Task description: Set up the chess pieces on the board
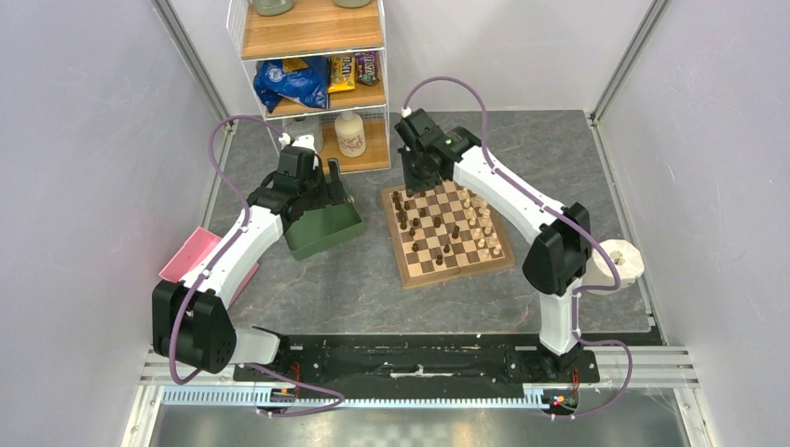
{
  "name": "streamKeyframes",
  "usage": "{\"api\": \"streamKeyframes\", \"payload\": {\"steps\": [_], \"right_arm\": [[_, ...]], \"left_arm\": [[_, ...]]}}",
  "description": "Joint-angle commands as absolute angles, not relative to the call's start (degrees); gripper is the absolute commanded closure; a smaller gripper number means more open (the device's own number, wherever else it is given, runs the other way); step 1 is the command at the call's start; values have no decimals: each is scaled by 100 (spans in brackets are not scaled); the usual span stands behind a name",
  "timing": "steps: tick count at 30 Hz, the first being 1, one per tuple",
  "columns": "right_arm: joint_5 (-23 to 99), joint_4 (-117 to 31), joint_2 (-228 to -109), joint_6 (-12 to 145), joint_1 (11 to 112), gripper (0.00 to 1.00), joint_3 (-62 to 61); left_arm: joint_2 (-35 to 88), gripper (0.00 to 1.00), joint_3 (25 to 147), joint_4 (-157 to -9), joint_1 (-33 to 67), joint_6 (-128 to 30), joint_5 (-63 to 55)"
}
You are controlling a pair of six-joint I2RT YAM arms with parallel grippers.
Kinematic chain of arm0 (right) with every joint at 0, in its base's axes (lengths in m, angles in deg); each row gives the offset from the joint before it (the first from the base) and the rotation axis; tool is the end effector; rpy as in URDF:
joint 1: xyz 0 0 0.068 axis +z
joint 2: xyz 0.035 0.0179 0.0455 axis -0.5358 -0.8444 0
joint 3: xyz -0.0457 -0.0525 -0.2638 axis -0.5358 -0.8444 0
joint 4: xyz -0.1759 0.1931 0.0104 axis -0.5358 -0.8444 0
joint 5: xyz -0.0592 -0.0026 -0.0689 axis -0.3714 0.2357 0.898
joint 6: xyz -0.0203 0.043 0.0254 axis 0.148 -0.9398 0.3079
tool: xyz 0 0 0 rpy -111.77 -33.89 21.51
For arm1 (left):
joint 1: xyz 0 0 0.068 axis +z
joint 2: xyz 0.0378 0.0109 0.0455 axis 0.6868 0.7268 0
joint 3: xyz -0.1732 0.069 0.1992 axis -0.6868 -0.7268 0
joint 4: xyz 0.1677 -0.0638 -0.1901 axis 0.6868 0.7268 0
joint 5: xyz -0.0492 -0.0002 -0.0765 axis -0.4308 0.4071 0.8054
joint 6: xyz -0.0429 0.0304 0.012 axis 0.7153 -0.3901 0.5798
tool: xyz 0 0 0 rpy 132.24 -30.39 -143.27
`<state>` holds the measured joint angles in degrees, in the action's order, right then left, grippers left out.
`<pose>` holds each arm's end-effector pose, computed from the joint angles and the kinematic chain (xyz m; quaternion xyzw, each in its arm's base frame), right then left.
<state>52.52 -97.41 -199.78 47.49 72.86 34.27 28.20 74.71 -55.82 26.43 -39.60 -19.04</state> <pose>0.3265 0.2728 0.3197 -0.1040 0.9511 0.1074 0.2703 0.2839 -0.0820 0.2881 -0.0552 0.9081 -0.0798 0.4074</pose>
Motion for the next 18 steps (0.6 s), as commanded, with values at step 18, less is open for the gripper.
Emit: {"api": "streamKeyframes", "payload": {"steps": [18], "right_arm": [[5195, -9727, -21284, 4769, 6845, 91, 4056]], "left_arm": [[2641, 7, 7536, -5792, 2670, -3825, -1807]]}}
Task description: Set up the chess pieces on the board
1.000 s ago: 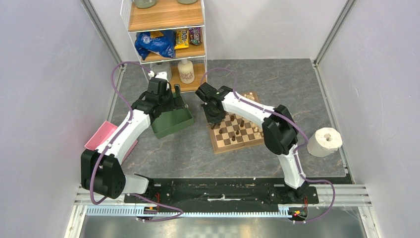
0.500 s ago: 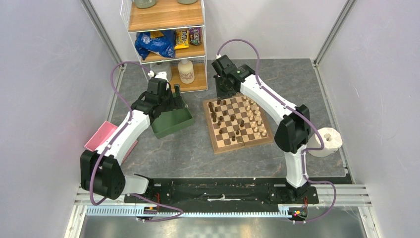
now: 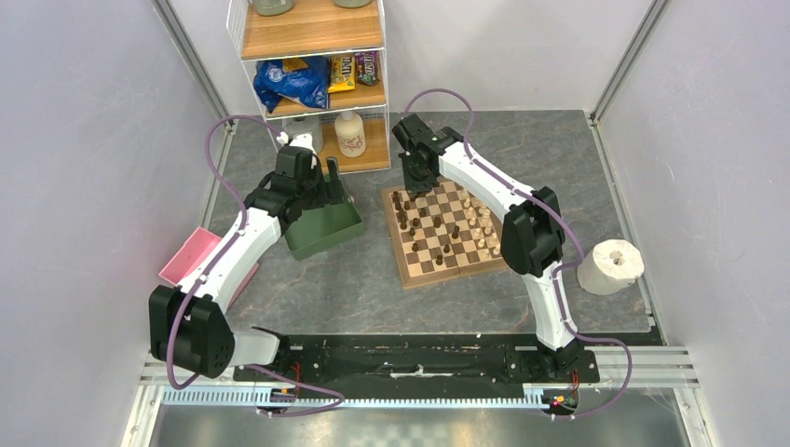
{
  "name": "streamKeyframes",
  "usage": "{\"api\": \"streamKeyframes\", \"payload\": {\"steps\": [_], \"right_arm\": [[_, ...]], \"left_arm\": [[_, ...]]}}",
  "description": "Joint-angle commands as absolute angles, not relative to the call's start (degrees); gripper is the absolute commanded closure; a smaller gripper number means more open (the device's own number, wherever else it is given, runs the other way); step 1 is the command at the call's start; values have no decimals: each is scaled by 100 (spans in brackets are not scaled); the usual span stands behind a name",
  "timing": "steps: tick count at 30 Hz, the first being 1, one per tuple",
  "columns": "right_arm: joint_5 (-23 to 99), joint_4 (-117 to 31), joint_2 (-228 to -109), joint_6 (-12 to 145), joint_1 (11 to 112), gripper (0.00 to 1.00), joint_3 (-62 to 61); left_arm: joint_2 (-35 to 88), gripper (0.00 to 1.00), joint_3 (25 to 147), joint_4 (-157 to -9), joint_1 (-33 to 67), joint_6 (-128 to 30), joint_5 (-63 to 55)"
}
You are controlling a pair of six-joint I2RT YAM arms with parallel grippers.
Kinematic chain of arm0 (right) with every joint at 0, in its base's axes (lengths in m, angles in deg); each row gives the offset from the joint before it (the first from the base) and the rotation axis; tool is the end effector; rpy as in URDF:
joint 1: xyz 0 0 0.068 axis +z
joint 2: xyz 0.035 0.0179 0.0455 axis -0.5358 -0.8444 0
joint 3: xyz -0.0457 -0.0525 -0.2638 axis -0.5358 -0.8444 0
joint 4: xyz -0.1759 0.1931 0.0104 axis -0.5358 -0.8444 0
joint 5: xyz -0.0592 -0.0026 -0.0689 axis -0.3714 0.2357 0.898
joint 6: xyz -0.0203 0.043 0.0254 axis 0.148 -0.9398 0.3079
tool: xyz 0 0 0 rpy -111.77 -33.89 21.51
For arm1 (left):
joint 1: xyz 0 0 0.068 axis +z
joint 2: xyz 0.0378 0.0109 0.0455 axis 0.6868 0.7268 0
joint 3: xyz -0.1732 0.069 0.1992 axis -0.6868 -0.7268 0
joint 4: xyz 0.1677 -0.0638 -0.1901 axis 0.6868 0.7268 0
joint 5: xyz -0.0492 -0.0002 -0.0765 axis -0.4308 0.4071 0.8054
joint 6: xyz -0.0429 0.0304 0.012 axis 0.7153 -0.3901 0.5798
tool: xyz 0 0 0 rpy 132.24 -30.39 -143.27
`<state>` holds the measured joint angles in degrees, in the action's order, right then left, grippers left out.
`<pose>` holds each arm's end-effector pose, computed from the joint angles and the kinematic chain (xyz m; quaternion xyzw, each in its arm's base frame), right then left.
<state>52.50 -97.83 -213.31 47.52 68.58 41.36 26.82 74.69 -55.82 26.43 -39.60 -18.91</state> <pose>0.3843 0.2757 0.2553 -0.0736 0.9693 0.0668 0.2250 0.2798 -0.0808 0.2946 -0.0552 0.9032 -0.0846 0.4172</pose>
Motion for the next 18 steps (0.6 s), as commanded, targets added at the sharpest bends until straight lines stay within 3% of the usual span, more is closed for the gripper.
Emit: {"api": "streamKeyframes", "payload": {"steps": [1, 18], "right_arm": [[5193, -9725, -21309, 4775, 6852, 92, 4034], [5103, -9643, -21701, 4757, 6847, 90, 3903]], "left_arm": [[2646, 7, 7535, -5805, 2668, -3825, -1791], [2671, 7, 7518, -5816, 2668, -3817, -1830]]}}
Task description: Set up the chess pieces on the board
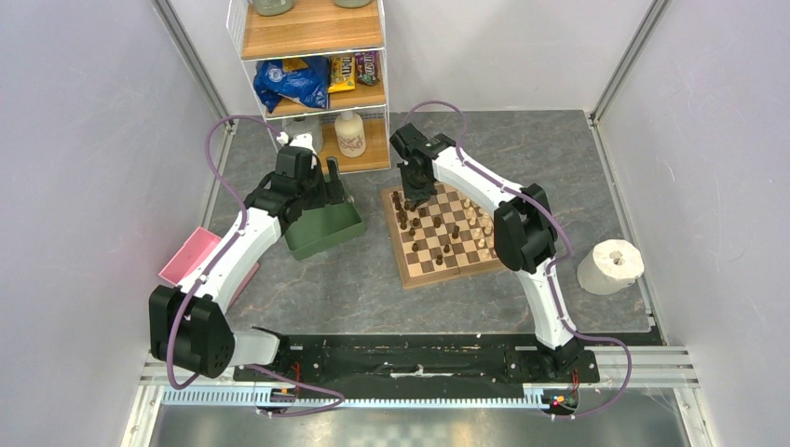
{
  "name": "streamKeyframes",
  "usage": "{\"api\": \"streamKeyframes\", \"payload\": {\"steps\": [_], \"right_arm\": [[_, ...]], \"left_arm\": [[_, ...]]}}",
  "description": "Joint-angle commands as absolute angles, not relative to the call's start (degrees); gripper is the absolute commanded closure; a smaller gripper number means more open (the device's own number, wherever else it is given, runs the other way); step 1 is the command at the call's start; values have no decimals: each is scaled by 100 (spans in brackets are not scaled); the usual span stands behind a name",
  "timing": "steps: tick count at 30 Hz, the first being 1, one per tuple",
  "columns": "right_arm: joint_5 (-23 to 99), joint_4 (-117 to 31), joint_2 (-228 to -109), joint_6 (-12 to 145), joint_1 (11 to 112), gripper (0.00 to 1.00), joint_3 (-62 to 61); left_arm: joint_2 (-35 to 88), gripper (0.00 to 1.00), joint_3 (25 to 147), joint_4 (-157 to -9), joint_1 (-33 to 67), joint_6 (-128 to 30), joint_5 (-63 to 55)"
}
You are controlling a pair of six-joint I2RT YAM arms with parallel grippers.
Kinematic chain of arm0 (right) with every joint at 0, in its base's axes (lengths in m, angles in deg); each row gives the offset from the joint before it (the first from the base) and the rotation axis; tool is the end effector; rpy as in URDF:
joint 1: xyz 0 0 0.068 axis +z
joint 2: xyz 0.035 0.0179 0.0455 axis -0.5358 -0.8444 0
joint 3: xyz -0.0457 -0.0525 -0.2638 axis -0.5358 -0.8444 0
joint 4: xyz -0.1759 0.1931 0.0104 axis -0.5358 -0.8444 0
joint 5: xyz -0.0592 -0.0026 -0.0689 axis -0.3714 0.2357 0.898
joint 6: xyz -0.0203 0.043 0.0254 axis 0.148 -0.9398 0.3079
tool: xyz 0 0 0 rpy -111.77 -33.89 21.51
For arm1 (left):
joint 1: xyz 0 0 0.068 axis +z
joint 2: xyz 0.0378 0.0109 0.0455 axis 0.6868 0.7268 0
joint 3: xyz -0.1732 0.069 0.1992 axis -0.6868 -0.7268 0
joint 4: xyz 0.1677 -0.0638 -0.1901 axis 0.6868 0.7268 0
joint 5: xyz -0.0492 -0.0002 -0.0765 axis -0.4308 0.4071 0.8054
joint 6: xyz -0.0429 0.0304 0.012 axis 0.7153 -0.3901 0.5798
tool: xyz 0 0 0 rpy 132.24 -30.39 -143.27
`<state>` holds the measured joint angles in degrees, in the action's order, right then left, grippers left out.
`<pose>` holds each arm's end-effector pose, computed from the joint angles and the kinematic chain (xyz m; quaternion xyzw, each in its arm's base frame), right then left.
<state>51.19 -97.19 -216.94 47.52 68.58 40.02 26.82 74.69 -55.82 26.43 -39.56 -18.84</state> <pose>0.3895 0.2805 0.2198 -0.0787 0.9773 0.0570 0.1880 0.2798 -0.0809 0.2946 -0.0552 0.9032 -0.0853 0.4170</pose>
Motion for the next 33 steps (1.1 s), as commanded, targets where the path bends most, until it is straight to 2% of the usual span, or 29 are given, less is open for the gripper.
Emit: {"api": "streamKeyframes", "payload": {"steps": [1, 10, 15, 19, 27, 33], "right_arm": [[5111, -9633, -21706, 4758, 6851, 90, 3872], [5006, -9575, -21781, 4773, 6851, 83, 3828], [4919, -9565, -21689, 4777, 6852, 69, 3894], [4948, -9608, -21518, 4805, 6849, 63, 4038], [5257, -9556, -21146, 4766, 6693, 58, 4381], [5159, -9522, -21527, 4653, 6535, 57, 4860]], "left_arm": [[2683, 7, 7513, -5811, 2668, -3804, -1830], [2712, 7, 7513, -5822, 2672, -3807, -1836], [2737, 7, 7513, -5820, 2670, -3807, -1840], [2752, 7, 7518, -5828, 2668, -3792, -1815], [2715, 7, 7512, -5830, 2668, -3798, -1840], [2668, 7, 7507, -5829, 2668, -3797, -1832]]}}
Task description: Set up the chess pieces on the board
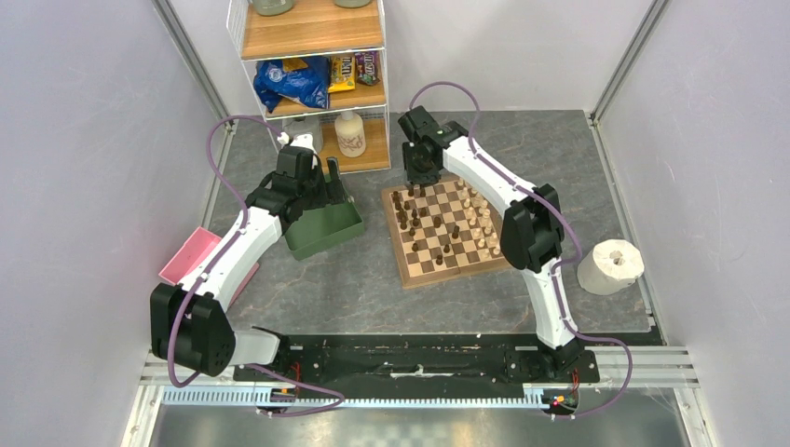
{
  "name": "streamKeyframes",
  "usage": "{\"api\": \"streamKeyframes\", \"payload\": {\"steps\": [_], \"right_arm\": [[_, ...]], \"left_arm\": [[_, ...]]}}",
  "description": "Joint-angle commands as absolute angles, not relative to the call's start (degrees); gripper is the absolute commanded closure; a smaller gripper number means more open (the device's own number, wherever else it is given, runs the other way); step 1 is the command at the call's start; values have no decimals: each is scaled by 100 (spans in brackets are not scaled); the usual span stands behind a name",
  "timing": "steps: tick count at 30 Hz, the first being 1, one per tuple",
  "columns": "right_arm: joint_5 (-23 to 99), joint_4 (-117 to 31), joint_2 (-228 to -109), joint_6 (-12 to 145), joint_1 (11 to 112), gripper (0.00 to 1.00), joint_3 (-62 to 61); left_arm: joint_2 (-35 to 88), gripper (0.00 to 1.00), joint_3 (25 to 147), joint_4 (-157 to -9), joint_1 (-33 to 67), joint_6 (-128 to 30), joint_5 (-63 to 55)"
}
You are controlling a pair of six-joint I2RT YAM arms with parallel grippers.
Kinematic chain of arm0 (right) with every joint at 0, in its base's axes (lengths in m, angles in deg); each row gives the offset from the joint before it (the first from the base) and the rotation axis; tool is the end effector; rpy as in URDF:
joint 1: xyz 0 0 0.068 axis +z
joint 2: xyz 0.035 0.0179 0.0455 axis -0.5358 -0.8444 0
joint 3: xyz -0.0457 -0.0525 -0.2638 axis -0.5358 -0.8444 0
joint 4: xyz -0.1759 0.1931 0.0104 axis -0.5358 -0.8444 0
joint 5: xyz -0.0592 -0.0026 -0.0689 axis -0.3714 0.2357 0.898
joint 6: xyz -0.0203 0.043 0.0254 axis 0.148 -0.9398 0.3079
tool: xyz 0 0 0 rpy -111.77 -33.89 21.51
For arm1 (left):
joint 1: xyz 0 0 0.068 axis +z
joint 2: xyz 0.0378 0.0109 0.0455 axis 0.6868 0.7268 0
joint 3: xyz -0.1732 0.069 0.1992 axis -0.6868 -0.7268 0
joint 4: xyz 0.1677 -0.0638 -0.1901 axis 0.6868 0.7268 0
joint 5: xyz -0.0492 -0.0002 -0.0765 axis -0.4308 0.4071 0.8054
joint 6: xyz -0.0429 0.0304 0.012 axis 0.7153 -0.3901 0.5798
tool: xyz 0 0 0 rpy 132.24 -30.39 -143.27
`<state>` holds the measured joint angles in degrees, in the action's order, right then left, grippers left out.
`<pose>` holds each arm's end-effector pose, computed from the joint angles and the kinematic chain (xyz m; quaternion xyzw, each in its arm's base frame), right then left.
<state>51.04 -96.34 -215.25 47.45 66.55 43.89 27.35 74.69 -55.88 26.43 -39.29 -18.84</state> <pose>0.4020 0.2686 0.2543 -0.0576 0.9667 0.0827 0.2352 0.2814 -0.0814 0.2921 -0.0572 0.9048 -0.0849 0.4133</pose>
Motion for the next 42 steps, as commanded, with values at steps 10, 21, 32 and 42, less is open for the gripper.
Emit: {"api": "streamKeyframes", "payload": {"steps": [10, 21, 32, 42], "right_arm": [[5035, -9593, -22228, 4798, 6500, 56, 5603], [5156, -9719, -22734, 5138, 6498, 55, 6021], [4956, -9860, -22840, 5159, 6500, 60, 6071], [4954, -9927, -22875, 5187, 6496, 66, 6040]], "left_arm": [[2611, 7, 7487, -5830, 2668, -3782, -1818], [2596, 7, 7478, -5845, 2673, -3777, -1809], [2625, 7, 7487, -5846, 2673, -3769, -1796], [2634, 7, 7496, -5855, 2668, -3764, -1773]]}}
